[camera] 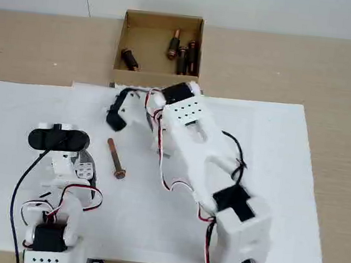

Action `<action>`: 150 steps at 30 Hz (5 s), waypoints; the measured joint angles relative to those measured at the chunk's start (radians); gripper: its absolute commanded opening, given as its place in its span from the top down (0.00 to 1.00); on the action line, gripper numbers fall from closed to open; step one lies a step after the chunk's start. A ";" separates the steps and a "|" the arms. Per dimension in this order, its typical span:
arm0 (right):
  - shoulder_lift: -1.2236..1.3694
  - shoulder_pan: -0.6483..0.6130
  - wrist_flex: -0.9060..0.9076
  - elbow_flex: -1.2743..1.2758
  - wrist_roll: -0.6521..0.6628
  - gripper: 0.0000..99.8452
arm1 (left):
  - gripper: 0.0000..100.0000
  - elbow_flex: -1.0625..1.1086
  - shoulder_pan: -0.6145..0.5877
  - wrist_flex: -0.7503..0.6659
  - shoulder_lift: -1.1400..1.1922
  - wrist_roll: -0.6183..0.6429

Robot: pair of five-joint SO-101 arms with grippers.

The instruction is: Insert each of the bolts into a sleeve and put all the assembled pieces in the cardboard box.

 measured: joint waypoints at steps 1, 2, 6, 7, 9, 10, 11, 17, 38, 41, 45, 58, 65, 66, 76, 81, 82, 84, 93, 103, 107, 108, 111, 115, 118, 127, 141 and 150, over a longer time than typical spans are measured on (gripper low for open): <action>-0.029 0.017 0.014 0.000 -0.020 0.99 | 0.99 0.000 0.000 0.000 0.000 0.000; -0.061 0.035 0.026 0.000 -0.040 0.99 | 0.99 0.000 0.000 0.000 0.000 0.000; -0.215 0.123 0.083 0.000 -0.137 0.99 | 0.99 0.000 0.000 0.000 0.000 0.000; -0.253 0.144 0.101 0.000 -0.161 0.99 | 0.99 0.000 0.000 0.000 0.000 0.000; -0.330 0.190 0.126 0.000 -0.218 0.99 | 0.99 0.000 0.000 0.000 0.000 0.000; -0.370 0.216 0.133 0.000 -0.252 0.99 | 0.99 0.000 0.000 0.000 0.000 0.000; -0.410 0.244 0.140 0.000 -0.290 0.99 | 0.99 0.000 0.000 0.000 0.000 0.000; -0.651 0.350 0.140 0.104 -0.497 0.99 | 0.99 -0.020 0.000 0.000 0.000 0.000; -1.209 0.646 0.120 0.717 -0.646 0.99 | 0.99 -0.724 0.078 0.272 0.520 -0.018; -1.229 0.655 0.120 0.747 -0.649 0.99 | 0.99 -0.845 0.078 0.341 0.720 -0.020; -1.255 0.652 0.120 0.775 -0.652 0.99 | 0.99 -0.976 0.086 0.400 0.944 -0.029; -1.272 0.700 0.092 0.776 -0.717 0.99 | 0.99 -1.361 0.193 0.634 1.562 -0.038; -1.272 0.700 0.051 0.799 -0.717 0.99 | 0.99 -1.511 0.193 0.666 1.821 -0.011; -1.272 0.700 0.037 0.813 -0.717 0.99 | 0.99 -1.528 0.193 0.672 1.852 0.012; -1.272 0.700 -0.123 0.951 -0.717 0.99 | 0.99 -1.686 0.206 0.752 2.068 0.256; -1.272 0.700 -0.163 0.951 -0.717 0.99 | 0.99 -1.691 0.224 0.753 2.073 0.318; -1.272 0.700 -0.169 0.951 -0.717 0.99 | 0.99 -1.691 0.227 0.753 2.073 0.342; -1.272 0.700 -0.180 0.951 -0.717 0.99 | 0.99 -1.691 0.235 0.753 2.073 0.379; -1.272 0.700 -0.193 0.951 -0.717 0.99 | 0.99 -1.691 0.308 0.753 2.076 0.448; -1.272 0.706 -0.193 0.951 -0.717 0.99 | 0.90 -1.691 0.250 0.753 2.079 0.456; -1.272 0.706 -0.193 0.951 -0.717 0.99 | 0.90 -1.656 0.236 0.753 2.079 0.456; -1.272 0.706 -0.193 0.951 -0.717 0.99 | 0.90 -1.634 0.236 0.753 2.079 0.456; -1.272 0.706 -0.193 0.951 -0.717 0.99 | 0.90 -1.590 0.235 0.753 2.079 0.456; -1.272 0.706 -0.193 0.951 -0.717 0.99 | 0.90 -1.583 0.230 0.753 2.081 0.456; -1.272 0.706 -0.193 0.951 -0.717 0.99 | 0.90 -1.579 0.230 0.753 2.082 0.456; -1.272 0.706 -0.193 0.951 -0.717 0.99 | 0.90 -1.525 0.230 0.669 2.082 0.456; -1.272 0.706 -0.193 0.951 -0.717 0.99 | 0.99 -1.464 0.236 0.615 2.134 0.460; -1.272 0.706 -0.193 0.951 -0.717 0.99 | 1.00 -1.564 0.236 0.674 2.177 0.462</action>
